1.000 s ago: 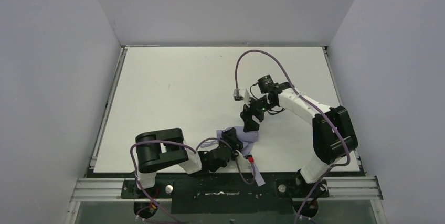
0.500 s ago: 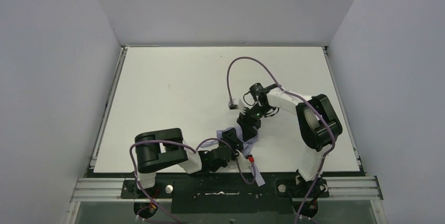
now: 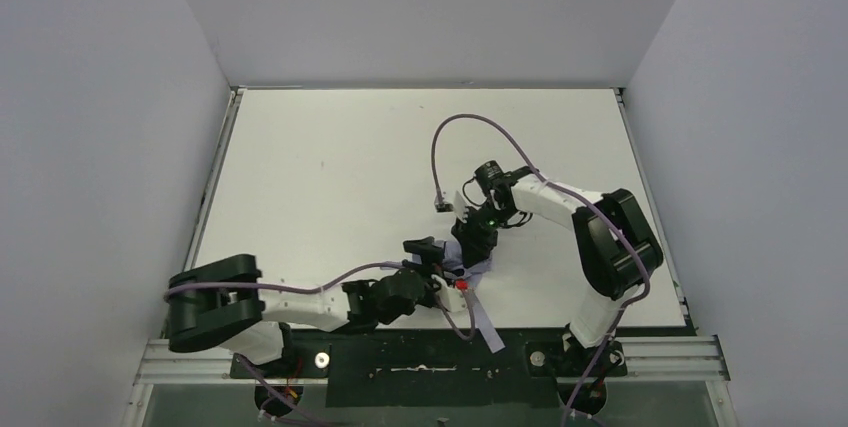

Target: Put away the umbrella

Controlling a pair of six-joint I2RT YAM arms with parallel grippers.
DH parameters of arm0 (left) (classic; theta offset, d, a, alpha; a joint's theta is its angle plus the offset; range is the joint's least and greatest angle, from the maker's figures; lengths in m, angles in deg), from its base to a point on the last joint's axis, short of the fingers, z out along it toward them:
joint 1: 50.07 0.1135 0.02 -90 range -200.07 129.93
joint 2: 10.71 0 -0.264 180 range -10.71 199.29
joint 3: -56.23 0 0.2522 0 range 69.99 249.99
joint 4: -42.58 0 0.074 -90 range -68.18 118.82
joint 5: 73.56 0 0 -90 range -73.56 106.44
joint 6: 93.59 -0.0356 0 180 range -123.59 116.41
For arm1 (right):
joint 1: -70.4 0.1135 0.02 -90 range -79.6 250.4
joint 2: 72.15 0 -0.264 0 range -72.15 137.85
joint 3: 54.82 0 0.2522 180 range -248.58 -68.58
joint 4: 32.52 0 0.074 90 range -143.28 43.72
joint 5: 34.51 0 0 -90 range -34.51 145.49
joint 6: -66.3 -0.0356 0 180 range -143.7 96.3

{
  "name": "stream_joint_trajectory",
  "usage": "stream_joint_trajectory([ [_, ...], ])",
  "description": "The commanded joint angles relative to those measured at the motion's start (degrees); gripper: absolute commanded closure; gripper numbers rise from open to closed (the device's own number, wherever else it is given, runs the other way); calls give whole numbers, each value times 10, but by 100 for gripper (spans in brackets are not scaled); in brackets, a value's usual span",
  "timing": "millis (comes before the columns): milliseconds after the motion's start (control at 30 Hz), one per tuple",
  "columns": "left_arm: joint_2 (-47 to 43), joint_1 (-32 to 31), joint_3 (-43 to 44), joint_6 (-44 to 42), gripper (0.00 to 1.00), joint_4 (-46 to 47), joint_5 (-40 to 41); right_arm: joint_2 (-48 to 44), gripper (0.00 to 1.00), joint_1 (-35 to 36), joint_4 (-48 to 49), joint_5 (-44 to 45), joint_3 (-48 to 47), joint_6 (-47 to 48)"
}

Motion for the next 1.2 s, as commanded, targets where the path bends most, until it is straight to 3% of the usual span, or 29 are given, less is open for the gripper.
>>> stream_joint_trajectory([
  [0,-147,-3,-7,140,14,-122,-58,-28,83,9,112,144,40,8],
  [200,-354,42,-17,258,14,-244,-100,-96,84,46,201,186,124,49],
  [333,-445,125,-15,336,14,-301,-158,-165,85,79,281,190,198,68],
  [433,-464,195,1,385,12,-337,-187,-211,86,107,328,211,246,87],
  [633,-396,306,60,399,9,-398,-378,-283,86,164,397,274,325,102],
  [867,-243,338,134,395,8,-382,-554,-335,86,227,505,360,401,112],
  [1167,-66,351,192,393,8,-367,-663,-348,87,261,546,404,421,116],
])
